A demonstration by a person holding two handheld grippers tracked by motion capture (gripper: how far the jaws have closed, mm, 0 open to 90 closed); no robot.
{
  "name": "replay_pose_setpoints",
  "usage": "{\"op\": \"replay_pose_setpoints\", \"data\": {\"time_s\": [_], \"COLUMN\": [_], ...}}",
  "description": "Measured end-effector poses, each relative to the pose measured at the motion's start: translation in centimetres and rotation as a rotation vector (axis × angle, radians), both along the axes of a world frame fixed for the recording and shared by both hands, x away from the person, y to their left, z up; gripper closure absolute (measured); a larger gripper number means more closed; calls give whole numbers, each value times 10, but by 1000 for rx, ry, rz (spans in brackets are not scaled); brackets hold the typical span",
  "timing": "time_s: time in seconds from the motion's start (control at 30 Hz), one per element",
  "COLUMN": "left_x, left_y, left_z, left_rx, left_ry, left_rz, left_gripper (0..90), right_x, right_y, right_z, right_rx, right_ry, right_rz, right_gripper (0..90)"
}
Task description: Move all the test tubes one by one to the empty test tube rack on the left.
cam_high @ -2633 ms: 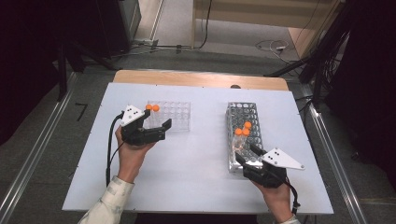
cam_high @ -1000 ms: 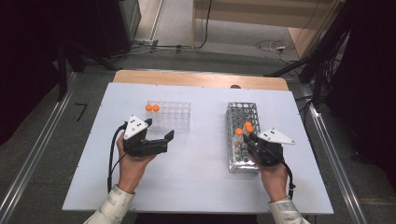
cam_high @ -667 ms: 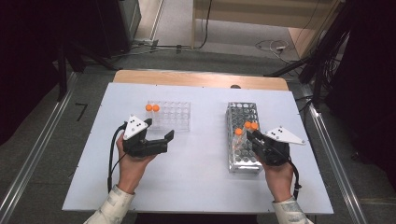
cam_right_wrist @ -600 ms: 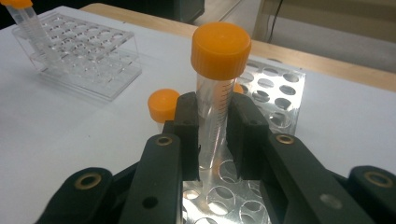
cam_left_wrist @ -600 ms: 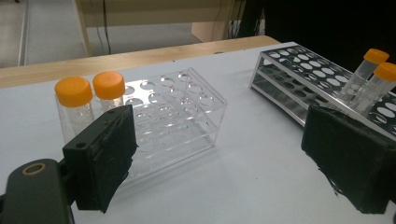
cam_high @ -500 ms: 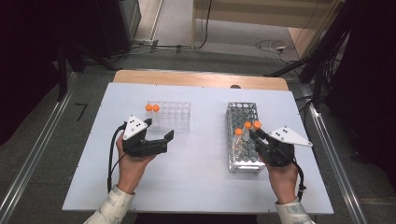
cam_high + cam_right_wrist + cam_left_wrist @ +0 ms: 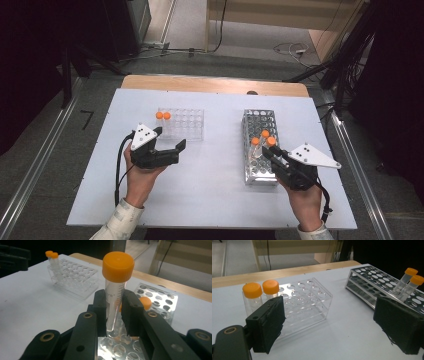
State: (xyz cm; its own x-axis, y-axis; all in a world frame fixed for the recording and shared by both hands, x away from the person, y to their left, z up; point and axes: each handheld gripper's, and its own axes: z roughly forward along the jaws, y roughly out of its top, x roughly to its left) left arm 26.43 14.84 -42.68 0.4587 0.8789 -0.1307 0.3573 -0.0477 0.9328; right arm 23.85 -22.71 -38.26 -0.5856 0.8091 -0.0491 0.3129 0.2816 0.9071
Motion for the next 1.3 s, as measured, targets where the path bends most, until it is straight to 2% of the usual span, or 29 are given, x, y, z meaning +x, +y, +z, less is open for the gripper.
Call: {"op": "replay_pose_setpoints", "data": {"time_s": [0.3, 0.53, 0.87, 1.03, 1.23, 1.3], "left_x": [-3, -5, -9, -12, -18, -19], "left_y": [-1, -3, -8, -12, -20, -23], "left_z": [1, 2, 6, 8, 9, 8], "left_rx": [-3, 0, -17, -33, -30, -20], "left_ry": [-6, -15, -32, -48, -77, -78], "left_rz": [-8, -21, -60, -96, -159, -182], "left_gripper": [113, 116, 105, 110, 201, 263], "right_x": [1, 7, 26, 32, 36, 35], "right_y": [28, 60, 113, 135, 155, 159], "right_z": [-11, -20, -39, -48, -54, -54], "right_rx": [-1, -12, -63, -83, -87, -83], "right_ry": [24, 46, 102, 123, 142, 146], "right_rz": [68, 124, 185, 210, 239, 244], "right_gripper": [725, 724, 724, 724, 724, 724]}}
